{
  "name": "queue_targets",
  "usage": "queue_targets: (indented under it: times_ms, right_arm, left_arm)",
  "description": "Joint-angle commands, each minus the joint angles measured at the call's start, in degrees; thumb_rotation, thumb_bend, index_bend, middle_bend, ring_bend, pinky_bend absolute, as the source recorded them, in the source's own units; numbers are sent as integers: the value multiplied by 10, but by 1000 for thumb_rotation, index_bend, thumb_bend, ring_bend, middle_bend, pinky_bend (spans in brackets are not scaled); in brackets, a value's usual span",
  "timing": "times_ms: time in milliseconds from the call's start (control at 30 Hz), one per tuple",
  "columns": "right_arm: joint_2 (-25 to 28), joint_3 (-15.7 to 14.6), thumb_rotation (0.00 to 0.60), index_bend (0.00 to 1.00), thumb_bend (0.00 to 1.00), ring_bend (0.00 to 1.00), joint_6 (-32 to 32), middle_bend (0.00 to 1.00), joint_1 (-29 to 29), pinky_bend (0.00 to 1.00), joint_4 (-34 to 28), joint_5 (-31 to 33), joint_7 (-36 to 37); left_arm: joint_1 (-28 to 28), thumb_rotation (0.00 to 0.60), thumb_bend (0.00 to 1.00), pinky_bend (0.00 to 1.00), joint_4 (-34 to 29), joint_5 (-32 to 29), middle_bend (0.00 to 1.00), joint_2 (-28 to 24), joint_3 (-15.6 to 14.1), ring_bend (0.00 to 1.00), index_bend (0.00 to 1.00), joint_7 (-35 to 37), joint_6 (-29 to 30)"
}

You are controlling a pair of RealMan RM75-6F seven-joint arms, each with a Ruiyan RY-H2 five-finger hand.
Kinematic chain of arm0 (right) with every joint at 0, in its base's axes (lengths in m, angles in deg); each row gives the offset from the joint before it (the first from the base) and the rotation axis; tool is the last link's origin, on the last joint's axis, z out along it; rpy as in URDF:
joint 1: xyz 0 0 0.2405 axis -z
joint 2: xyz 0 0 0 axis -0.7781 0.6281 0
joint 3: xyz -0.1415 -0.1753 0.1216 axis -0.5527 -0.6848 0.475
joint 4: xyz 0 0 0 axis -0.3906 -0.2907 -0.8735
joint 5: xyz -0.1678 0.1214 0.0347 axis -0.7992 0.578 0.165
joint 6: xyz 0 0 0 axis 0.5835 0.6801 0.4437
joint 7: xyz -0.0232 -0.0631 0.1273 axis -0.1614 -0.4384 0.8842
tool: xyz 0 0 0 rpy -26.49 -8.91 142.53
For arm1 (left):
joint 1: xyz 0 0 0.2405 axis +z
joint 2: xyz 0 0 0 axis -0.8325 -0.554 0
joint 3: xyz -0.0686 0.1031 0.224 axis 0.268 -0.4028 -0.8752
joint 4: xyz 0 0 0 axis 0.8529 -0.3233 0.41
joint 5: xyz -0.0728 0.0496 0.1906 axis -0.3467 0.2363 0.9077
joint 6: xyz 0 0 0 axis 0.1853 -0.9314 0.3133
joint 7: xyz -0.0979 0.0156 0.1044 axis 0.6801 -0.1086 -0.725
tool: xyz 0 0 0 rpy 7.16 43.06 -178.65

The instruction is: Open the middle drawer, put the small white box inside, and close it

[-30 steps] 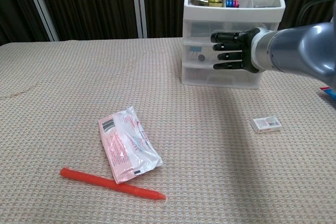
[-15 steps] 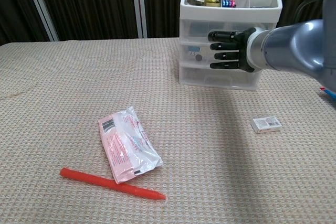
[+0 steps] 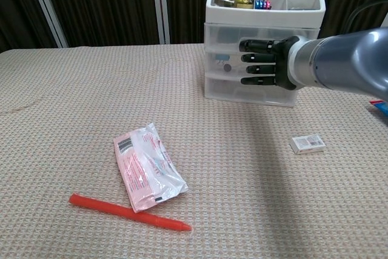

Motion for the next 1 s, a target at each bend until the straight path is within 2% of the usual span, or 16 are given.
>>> queue_targets:
  times_ms: [33, 700, 1000]
  right_arm:
    - [5, -8, 600, 334, 449, 726, -5, 742, 10, 587, -19, -8, 2]
    - [42, -76, 600, 307, 449, 697, -48, 721, 80, 586, -134, -61, -3]
    - [58, -133, 600, 253, 430, 680, -111, 701, 114, 572, -180, -145, -26]
  left_arm:
    - [0, 600, 58, 0, 0, 1, 0, 0, 0, 0, 112, -1, 0]
    - [2, 600, 59, 0, 2, 4, 0, 4, 0, 0, 111, -9, 7]
    - [3, 600, 60, 0, 5, 5, 0, 7, 1, 0, 115, -14, 11]
